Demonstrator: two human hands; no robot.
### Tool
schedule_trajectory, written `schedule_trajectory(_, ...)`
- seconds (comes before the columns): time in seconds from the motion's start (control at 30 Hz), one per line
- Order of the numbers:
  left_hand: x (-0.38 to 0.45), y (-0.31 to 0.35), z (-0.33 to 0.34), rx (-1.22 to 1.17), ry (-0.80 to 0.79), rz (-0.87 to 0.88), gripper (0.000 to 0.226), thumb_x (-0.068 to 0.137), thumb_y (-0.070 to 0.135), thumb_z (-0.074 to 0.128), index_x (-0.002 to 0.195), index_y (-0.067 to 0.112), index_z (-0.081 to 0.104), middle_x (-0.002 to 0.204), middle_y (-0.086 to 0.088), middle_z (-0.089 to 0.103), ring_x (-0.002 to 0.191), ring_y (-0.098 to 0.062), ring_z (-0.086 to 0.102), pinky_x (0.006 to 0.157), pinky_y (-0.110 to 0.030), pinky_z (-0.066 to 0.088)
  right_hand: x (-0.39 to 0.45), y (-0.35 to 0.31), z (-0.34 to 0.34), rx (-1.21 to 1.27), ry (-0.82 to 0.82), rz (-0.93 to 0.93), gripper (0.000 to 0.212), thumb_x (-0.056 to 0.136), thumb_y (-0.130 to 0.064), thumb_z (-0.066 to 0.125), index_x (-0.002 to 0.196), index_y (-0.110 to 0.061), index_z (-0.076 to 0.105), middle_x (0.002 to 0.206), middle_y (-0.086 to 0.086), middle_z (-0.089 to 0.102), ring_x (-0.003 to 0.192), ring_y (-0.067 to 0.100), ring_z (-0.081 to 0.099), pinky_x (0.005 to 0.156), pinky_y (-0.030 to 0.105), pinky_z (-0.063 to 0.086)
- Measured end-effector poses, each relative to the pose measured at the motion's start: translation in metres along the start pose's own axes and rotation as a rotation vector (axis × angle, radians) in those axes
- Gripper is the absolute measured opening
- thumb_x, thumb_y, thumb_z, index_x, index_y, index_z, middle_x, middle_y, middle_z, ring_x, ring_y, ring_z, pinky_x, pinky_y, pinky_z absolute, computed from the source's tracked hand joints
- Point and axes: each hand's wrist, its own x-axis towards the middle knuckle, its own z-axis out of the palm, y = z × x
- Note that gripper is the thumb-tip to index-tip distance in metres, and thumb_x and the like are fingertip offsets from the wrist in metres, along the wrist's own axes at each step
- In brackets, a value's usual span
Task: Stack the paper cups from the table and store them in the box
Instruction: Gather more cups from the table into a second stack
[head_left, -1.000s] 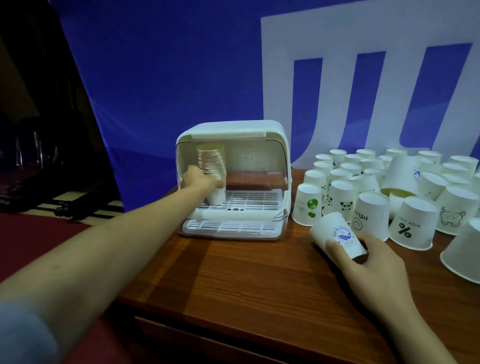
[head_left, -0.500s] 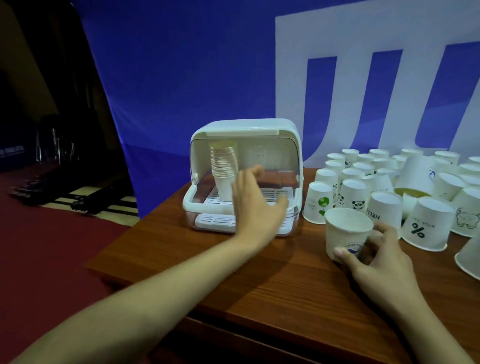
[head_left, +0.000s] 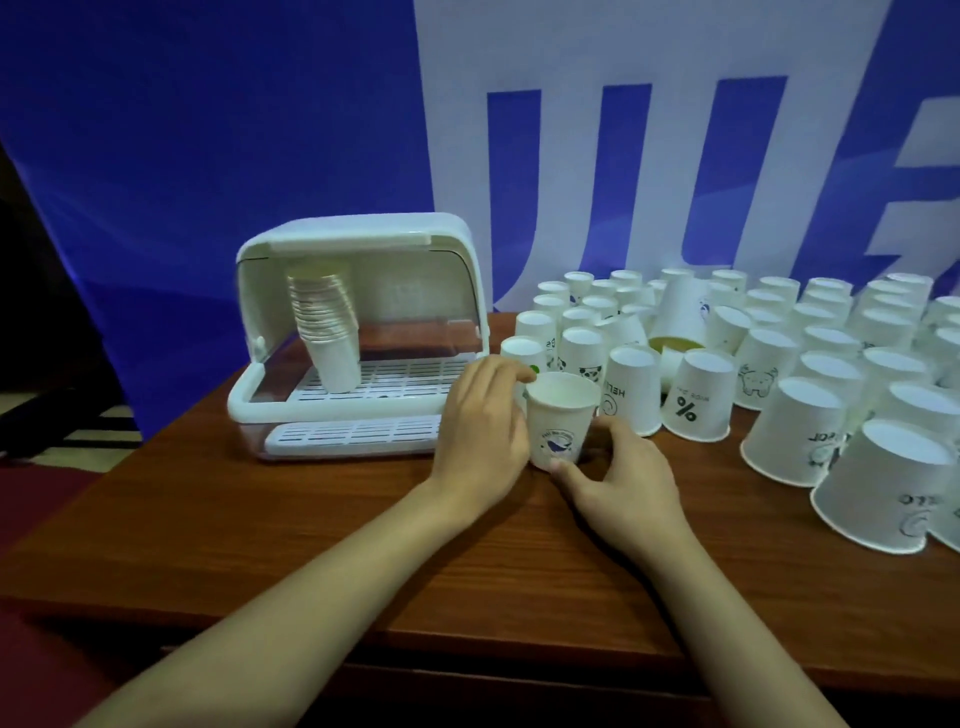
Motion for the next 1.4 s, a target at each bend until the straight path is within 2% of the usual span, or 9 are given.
schedule_trajectory(0.2,0.038,0.005,0.010,0.304,-0.435,-0.029,0.072,0.079,-0.001,0.068,0.149,0.010,0.052,0.155,-0.009,0.053,0.155,-0.030,0.034,0.124,-0.036,0.018,0.004,0.000,0.001,0.063,0.012,0.064,0.085,0.075,-0.056,0.080,0.143,-0.026,0.040,0.124,-0.008,0.066,0.122,0.018,0.059,0.104,0.045,0.045)
schedule_trajectory(0.37,0.015,0.008,0.015,0.150,-0.112,0.001,0.057,0.069,0.003,0.056,0.126,0.004,0.066,0.126,-0.013,0.070,0.126,-0.033,0.060,0.107,-0.040,0.041,0.007,0.004,0.002,0.209,0.059,0.051,0.095,0.070,-0.044,0.086,0.149,-0.022,0.038,0.116,-0.015,0.058,0.118,0.011,0.060,0.101,0.031,0.048)
schedule_trajectory(0.5,0.001,0.026,0.006,-0.137,-0.151,-0.173,0.055,0.074,0.026,0.064,0.127,0.012,0.055,0.123,-0.001,0.060,0.114,-0.019,0.054,0.096,-0.035,0.048,0.009,0.009,-0.009,0.401,0.227,0.053,0.076,0.066,-0.047,0.056,0.136,-0.017,0.054,0.119,-0.003,0.062,0.111,0.014,0.059,0.099,0.038,0.048)
schedule_trajectory(0.63,-0.006,0.031,0.018,-0.226,-0.211,-0.207,0.079,0.074,0.049,0.072,0.139,0.014,0.046,0.135,0.001,0.052,0.126,-0.016,0.050,0.106,-0.034,0.047,0.031,0.012,-0.028,-0.019,0.376,-0.110,0.059,0.073,-0.022,0.050,0.131,-0.015,0.058,0.126,0.004,0.061,0.124,0.028,0.050,0.104,0.042,0.038)
schedule_trajectory(0.8,-0.003,0.033,0.021,-0.233,-0.192,-0.249,0.091,0.072,0.059,0.081,0.142,0.017,0.043,0.137,0.002,0.042,0.128,-0.016,0.048,0.108,-0.034,0.048,0.069,0.014,-0.034,-0.586,0.038,-0.091,0.100,0.087,-0.038,0.059,0.161,-0.031,-0.007,0.166,0.005,0.025,0.151,0.032,0.011,0.113,0.055,0.019)
schedule_trajectory(0.93,-0.001,0.025,0.024,-0.242,-0.195,-0.255,0.092,0.073,0.052,0.088,0.144,0.021,0.039,0.138,0.005,0.037,0.127,-0.017,0.049,0.103,-0.035,0.051,0.076,0.016,-0.031,-0.588,0.192,-0.009,0.102,0.077,-0.045,0.072,0.161,-0.029,0.016,0.144,0.013,0.043,0.129,0.037,0.029,0.102,0.049,0.025)
schedule_trajectory(1.07,-0.003,0.022,0.028,-0.249,-0.207,-0.247,0.087,0.073,0.048,0.089,0.141,0.019,0.044,0.137,0.007,0.040,0.127,-0.012,0.047,0.100,-0.020,0.037,0.075,0.022,-0.030,-0.415,0.423,-0.140,0.061,0.071,-0.031,0.081,0.129,-0.023,0.061,0.116,0.016,0.051,0.112,0.037,0.040,0.094,0.045,0.032)
schedule_trajectory(1.23,-0.002,0.022,0.030,-0.261,-0.219,-0.268,0.088,0.074,0.048,0.089,0.144,0.021,0.042,0.139,0.009,0.039,0.128,-0.006,0.044,0.102,-0.019,0.039,0.068,0.023,-0.045,0.006,0.539,-0.116,0.060,0.069,-0.028,0.083,0.109,-0.024,0.040,0.103,0.000,0.055,0.092,0.025,0.054,0.077,0.036,0.042)
schedule_trajectory(1.4,-0.002,0.022,0.029,-0.283,-0.289,-0.338,0.099,0.073,0.055,0.089,0.151,0.027,0.034,0.139,0.012,0.041,0.122,-0.015,0.056,0.101,-0.038,0.053,0.056,0.013,-0.053,0.421,0.682,-0.101,0.064,0.067,-0.032,0.081,0.116,-0.025,0.040,0.111,-0.007,0.053,0.102,0.018,0.061,0.084,0.030,0.053)
